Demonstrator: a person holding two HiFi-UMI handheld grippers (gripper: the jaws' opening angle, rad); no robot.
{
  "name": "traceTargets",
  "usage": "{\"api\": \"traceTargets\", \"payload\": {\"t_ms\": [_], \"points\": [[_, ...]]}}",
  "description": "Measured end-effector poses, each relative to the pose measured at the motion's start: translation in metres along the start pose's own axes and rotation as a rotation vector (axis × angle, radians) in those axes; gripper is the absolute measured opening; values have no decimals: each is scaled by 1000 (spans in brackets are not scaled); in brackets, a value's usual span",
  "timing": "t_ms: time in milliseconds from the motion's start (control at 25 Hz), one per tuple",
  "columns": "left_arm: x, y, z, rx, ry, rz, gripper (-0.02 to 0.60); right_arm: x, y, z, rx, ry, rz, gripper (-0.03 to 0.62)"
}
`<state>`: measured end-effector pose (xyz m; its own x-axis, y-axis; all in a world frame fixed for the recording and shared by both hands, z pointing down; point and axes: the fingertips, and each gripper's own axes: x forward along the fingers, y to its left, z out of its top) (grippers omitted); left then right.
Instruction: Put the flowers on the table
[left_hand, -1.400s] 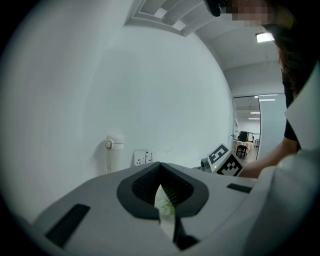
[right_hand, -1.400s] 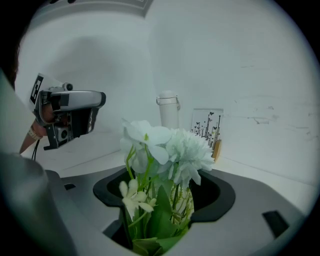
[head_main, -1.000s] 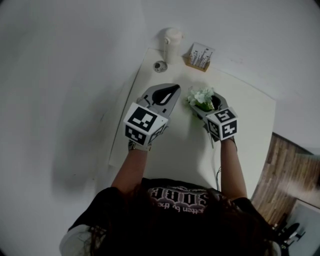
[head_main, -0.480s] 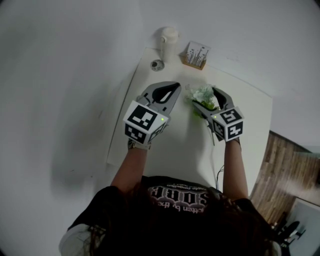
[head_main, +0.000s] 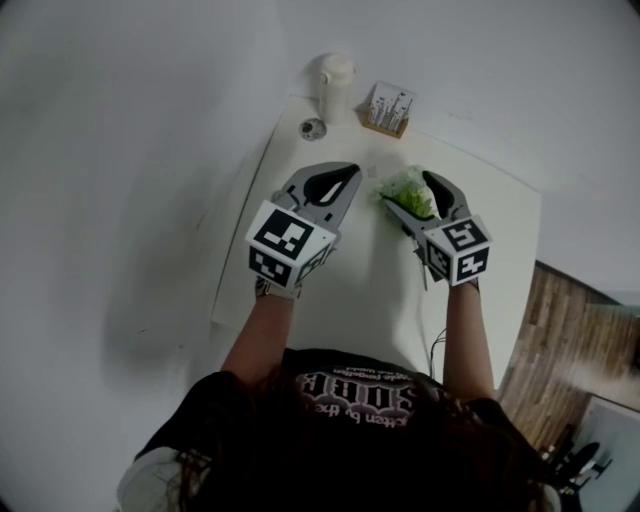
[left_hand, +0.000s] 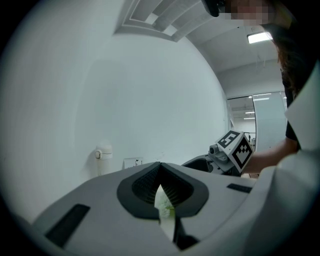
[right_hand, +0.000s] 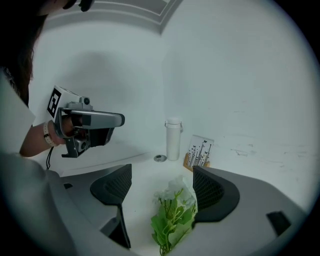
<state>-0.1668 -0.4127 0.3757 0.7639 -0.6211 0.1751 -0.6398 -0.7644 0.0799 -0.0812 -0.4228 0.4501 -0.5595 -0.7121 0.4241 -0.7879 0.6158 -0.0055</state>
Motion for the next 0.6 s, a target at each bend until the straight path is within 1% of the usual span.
{"api": "traceTargets", "payload": {"t_ms": [360,480,600], "points": [[-1,-22,5,18,-4,-8,2,-30,5,13,24,-73,4,371],[-2,-31,8,24,-10,-6,2,-42,6,18,46,-106,3,326],[-4,-40,11,33,-13,-1,2,-56,5,23,46,-143,-14,250]]}}
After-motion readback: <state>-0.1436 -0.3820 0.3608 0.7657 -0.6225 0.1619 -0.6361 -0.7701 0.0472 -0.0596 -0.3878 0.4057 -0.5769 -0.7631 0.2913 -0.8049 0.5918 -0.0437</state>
